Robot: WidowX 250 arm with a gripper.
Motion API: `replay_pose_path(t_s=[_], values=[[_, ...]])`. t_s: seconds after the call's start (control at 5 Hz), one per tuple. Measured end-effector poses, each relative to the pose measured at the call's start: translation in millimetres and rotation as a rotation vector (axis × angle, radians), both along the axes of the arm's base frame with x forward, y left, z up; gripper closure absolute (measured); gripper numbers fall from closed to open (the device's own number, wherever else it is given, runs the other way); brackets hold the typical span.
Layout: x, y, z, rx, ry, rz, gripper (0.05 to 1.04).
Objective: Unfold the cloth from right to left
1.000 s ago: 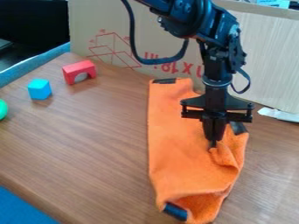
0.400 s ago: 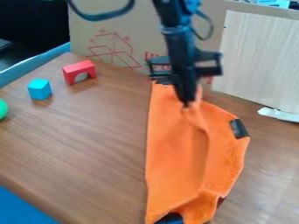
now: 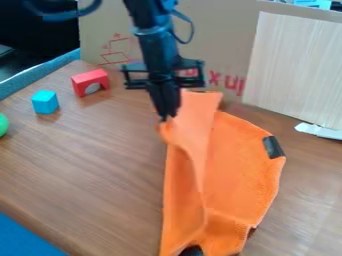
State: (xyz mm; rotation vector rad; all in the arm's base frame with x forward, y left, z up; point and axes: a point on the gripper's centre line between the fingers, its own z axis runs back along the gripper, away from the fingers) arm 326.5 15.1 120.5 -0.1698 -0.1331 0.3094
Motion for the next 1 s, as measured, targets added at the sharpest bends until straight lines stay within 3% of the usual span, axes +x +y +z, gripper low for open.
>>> replay_pose_path(t_s=[0.4,0.8,1.0], values=[[-32,46,11.4,-0.002,0.008,-0.023,1.025],[-54,92,19.6,-0.003,0.047,-0.052,1.025],[-60,105,12.2,0.02,0.079,-0.055,1.025]])
